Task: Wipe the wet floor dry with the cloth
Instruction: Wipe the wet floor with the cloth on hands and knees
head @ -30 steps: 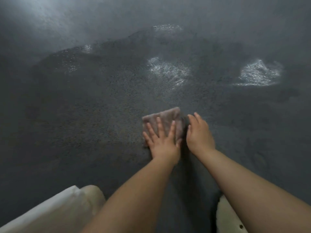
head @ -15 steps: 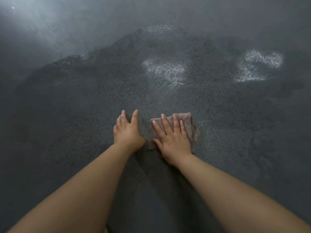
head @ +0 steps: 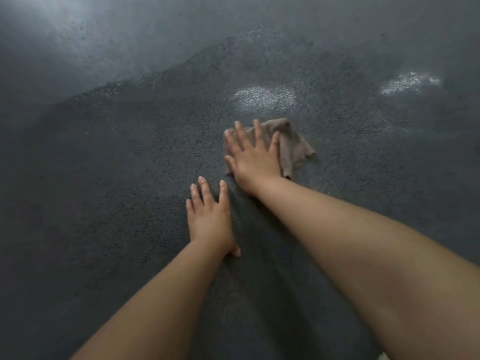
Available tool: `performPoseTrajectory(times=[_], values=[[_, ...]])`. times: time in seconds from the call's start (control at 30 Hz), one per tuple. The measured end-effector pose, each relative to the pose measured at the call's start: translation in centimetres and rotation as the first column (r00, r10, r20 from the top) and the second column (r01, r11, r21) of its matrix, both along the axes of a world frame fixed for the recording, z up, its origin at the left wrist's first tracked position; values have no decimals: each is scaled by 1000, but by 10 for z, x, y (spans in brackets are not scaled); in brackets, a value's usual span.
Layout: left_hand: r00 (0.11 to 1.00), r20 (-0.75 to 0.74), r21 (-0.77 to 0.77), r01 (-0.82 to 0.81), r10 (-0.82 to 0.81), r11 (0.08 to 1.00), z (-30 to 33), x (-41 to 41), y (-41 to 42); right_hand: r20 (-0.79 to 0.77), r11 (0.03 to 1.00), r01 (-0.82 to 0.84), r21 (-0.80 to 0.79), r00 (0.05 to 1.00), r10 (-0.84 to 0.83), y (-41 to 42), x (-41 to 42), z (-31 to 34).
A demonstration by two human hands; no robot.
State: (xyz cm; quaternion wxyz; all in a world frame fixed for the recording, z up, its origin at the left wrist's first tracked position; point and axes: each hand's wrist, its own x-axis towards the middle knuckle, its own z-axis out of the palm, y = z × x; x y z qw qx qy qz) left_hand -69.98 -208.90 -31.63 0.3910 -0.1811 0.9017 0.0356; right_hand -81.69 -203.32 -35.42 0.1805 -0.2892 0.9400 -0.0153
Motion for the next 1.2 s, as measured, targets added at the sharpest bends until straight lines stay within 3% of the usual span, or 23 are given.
performPoseTrajectory(times=[0.1,0.2,0.33,0.37,0.43,0.5,0.53,0.63,0.8,0.9,0.97,1.03,1.1,1.2], values=[[1000,-9,0,-8,8,1000,1,0,0,-9,970,-241,-12,971,241,-4,-2,-2],[1000,-12,8,-7,7,1000,2,0,-1,-71,971,-228,72,970,233,20,-31,0],[1000,-13,27,-12,12,1000,2,0,-1,-94,964,239,113,969,-230,81,-70,-5],[1000,-13,27,-14,14,1000,2,0,-1,-105,917,381,115,923,-370,101,-75,-7],[1000,-11,26,-16,16,1000,2,0,0,-116,735,671,101,741,-661,136,-76,-5],[1000,-10,28,-23,23,999,3,-1,1,-88,570,819,74,574,-814,152,-64,-4],[1000,-10,28,-30,30,999,3,-2,1,-79,555,829,63,559,-826,150,-53,-4],[999,-12,29,-44,44,999,2,-3,3,-88,691,723,16,689,-719,121,-9,-4],[997,-57,37,-58,60,998,4,0,1,-52,962,272,-31,960,-273,58,83,-8],[995,-74,42,-59,62,997,5,1,0,-47,998,29,-48,998,-32,80,91,-8],[996,-68,47,-53,56,998,5,1,0,-56,999,-24,-27,998,23,112,77,-9],[997,-60,57,-54,57,997,6,0,0,-67,997,71,16,995,-70,150,56,-11],[996,-58,62,-58,62,996,7,0,0,-112,955,293,36,951,-288,192,35,-10],[996,-68,51,-58,61,997,6,1,0,-129,747,658,95,753,-646,248,16,-6]])
